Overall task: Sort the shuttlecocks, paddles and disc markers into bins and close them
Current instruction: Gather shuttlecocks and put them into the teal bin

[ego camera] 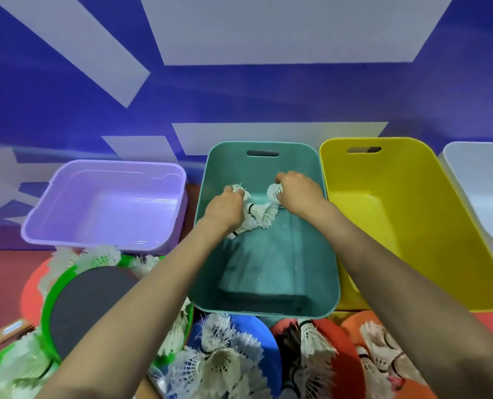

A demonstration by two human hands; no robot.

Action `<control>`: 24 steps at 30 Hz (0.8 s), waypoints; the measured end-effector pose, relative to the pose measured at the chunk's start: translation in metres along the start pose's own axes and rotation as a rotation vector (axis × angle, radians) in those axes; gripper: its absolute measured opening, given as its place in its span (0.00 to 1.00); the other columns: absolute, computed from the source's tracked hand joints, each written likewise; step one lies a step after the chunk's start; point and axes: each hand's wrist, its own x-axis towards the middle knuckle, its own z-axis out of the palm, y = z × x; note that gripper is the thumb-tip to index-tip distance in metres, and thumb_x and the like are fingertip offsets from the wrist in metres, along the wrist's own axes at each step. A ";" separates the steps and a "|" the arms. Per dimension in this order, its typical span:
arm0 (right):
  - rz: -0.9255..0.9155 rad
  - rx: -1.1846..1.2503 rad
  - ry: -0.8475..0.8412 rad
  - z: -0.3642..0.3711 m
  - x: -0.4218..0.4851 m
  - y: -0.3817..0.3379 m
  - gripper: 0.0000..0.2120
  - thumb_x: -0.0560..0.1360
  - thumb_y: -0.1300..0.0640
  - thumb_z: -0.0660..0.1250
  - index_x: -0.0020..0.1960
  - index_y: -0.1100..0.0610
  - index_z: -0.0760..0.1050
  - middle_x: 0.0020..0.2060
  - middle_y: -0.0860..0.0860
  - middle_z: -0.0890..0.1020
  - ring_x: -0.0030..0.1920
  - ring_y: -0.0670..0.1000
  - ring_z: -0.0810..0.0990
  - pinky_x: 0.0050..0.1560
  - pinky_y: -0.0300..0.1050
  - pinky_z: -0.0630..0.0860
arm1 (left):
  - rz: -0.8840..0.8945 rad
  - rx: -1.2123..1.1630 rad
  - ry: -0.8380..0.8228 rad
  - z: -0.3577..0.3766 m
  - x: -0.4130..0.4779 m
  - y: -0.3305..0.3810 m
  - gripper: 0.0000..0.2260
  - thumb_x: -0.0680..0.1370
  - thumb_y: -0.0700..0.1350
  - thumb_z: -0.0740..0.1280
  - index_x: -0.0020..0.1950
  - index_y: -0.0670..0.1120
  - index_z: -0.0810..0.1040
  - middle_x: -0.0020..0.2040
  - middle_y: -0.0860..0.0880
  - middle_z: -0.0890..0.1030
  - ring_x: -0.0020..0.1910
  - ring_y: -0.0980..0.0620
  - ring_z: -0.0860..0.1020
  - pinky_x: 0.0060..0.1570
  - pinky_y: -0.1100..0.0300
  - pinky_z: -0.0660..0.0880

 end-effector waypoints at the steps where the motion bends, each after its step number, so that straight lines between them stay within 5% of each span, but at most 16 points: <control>1: -0.004 0.004 0.001 0.000 -0.003 0.000 0.17 0.74 0.64 0.61 0.63 0.57 0.71 0.58 0.57 0.76 0.57 0.60 0.75 0.50 0.50 0.74 | 0.007 -0.005 0.008 0.001 -0.002 -0.001 0.20 0.77 0.38 0.61 0.69 0.42 0.67 0.67 0.40 0.67 0.59 0.36 0.74 0.59 0.48 0.71; 14: -0.158 0.238 0.183 -0.026 -0.132 -0.013 0.18 0.77 0.54 0.63 0.66 0.53 0.68 0.61 0.52 0.75 0.61 0.55 0.73 0.56 0.49 0.72 | 0.328 -0.392 0.523 0.016 -0.140 0.015 0.10 0.76 0.41 0.65 0.57 0.45 0.77 0.56 0.49 0.77 0.55 0.47 0.76 0.53 0.53 0.74; 19: -0.294 0.369 0.386 -0.022 -0.203 -0.021 0.15 0.77 0.57 0.63 0.64 0.55 0.72 0.58 0.50 0.78 0.59 0.50 0.74 0.58 0.43 0.70 | 0.407 -0.490 0.570 0.033 -0.197 0.018 0.09 0.78 0.43 0.63 0.57 0.47 0.77 0.54 0.53 0.77 0.53 0.53 0.76 0.52 0.57 0.75; 24: -0.335 0.424 0.546 -0.004 -0.267 -0.020 0.11 0.76 0.61 0.63 0.58 0.59 0.76 0.51 0.51 0.80 0.53 0.47 0.76 0.56 0.38 0.71 | 0.407 -0.483 0.429 0.067 -0.231 0.008 0.09 0.77 0.47 0.62 0.53 0.48 0.78 0.50 0.54 0.79 0.49 0.55 0.78 0.50 0.57 0.75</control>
